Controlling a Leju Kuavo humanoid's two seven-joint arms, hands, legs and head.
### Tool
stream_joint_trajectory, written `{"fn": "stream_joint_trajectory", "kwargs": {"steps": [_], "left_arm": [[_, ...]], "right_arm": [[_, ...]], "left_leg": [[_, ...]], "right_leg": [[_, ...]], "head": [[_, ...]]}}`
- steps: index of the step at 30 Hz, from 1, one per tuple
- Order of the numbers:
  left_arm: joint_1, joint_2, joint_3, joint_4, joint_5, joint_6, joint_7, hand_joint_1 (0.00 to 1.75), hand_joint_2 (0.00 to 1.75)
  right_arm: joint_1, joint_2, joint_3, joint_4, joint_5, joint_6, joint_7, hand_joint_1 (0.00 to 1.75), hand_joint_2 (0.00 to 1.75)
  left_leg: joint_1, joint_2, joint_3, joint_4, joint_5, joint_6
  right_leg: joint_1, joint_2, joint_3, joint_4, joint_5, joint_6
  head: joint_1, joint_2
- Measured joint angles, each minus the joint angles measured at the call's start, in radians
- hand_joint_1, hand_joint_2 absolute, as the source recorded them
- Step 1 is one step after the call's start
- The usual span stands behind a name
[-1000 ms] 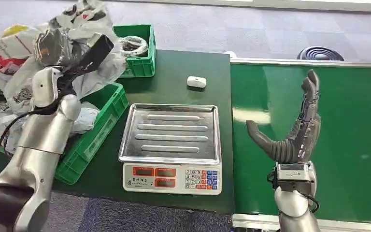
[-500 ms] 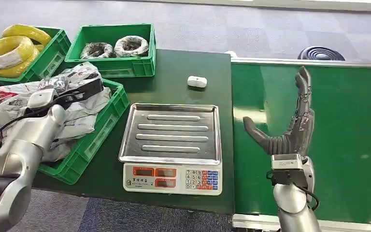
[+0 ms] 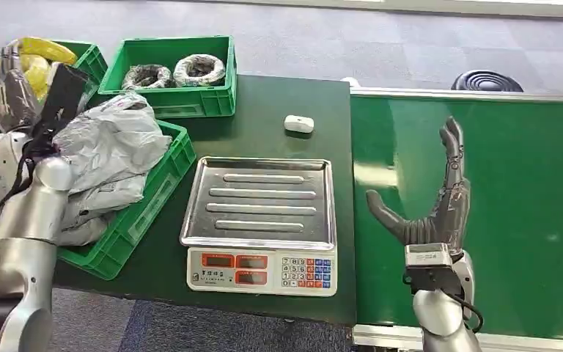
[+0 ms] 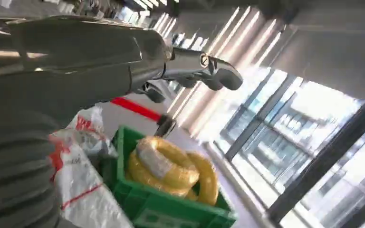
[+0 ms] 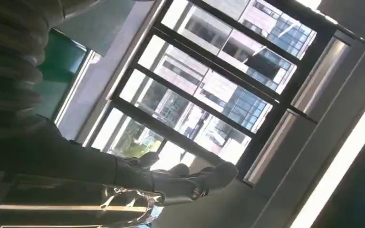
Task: Moved the parcel from conveyor to table for the left to box.
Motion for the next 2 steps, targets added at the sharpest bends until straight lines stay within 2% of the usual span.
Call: {"fn": "stream_joint_trajectory", "kwargs": {"steps": [2], "left_arm": [[0.05,0.008,0.003,-0.098,-0.05,0.124,-0.069,0.0,1.75]], "right_arm": [[0.011,0.0,-0.003,0.0,-0.013,0.009,0.005,0.0,1.75]], "left_leg": [[0.0,0.0,0.0,0.0,0.0,0.0]], "right_leg": [[0.0,0.0,0.0,0.0,0.0,0.0]], "head": [[0.0,0.0]]}}
